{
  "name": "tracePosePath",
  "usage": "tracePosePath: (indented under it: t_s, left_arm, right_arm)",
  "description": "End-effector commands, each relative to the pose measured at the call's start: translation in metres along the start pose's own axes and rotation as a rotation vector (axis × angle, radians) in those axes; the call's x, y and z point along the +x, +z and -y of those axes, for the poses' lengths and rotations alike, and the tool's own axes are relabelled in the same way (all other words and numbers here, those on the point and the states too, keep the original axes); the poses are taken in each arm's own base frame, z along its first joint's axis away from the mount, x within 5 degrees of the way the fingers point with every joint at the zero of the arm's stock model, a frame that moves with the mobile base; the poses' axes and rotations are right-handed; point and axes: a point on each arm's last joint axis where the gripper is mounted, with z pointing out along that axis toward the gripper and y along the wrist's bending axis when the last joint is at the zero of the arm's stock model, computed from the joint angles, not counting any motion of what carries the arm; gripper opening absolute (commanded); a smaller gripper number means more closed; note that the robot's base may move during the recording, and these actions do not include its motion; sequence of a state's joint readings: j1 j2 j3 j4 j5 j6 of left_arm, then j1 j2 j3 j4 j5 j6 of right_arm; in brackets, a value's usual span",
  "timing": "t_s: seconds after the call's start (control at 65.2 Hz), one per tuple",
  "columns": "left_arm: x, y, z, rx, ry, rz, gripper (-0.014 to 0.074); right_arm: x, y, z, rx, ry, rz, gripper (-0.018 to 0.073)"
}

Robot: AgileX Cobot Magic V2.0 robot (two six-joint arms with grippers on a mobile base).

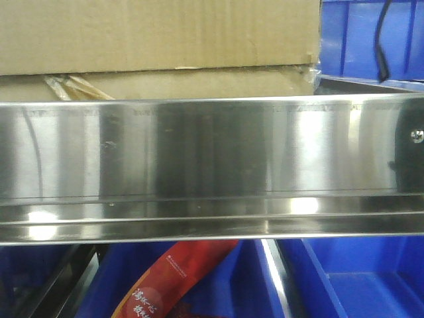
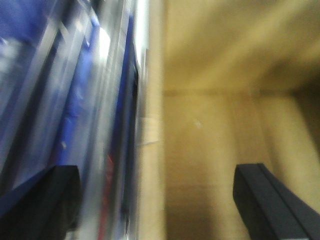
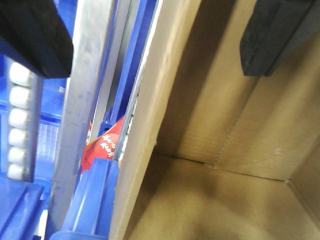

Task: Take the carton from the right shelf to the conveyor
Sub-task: 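Lift the brown carton off the roller shelf with both grippers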

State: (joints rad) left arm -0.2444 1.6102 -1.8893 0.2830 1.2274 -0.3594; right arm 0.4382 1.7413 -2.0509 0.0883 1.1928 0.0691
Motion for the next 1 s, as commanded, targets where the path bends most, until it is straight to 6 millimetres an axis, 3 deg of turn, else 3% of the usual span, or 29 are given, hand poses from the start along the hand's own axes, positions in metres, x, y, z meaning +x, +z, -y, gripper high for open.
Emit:
tracePosePath:
  t_s: [0.0,0.445,0.537,0.583,0.644,0.736,0.798,0.859,0.982]
  left_arm:
    - [-0.002,0.008,0.002,-0.002,0.007,-0.008,0.0519]
    - [-0.002,0.032,-0.006,0.02,-0.046,-0.075,0.0519]
    - [-0.002,0.033,-0.006,0.02,-0.045,-0.077,0.0505]
    - [-0.002,0.033,-0.006,0.02,-0.045,-0.077,0.0472]
    - [-0.002,0.033,-0.006,0.02,-0.045,-0.077,0.0372]
    - [-0.002,0.033,-0.007,0.011,-0.042,-0.074,0.0105]
    - [-0.002,0.033,-0.007,0.011,-0.042,-0.074,-0.005]
    - [-0.002,0.033,-0.007,0.011,-0.042,-0.074,0.0008]
    - [-0.002,0.033,-0.007,0.011,-0.042,-0.074,-0.0008]
  right_arm:
    - [-0.004,0.004,0.0,0.0,-0.002,0.024,0.0559]
    - [-0.005,0.023,0.001,-0.004,0.004,0.021,0.0556]
    - [-0.005,0.026,0.001,-0.003,0.004,0.011,0.0466]
    - [-0.005,0.026,0.001,-0.003,0.004,0.01,0.0382]
    - [-0.004,0.026,0.001,-0.003,0.004,0.008,0.0193]
    - [-0.004,0.027,0.001,-0.003,0.004,-0.002,-0.0088]
    - [-0.002,0.028,0.001,-0.002,0.005,-0.016,-0.0065]
    - [-0.002,0.029,0.001,-0.001,0.005,-0.024,-0.006]
    - [-0.001,0.028,0.001,-0.001,0.004,-0.031,-0.006]
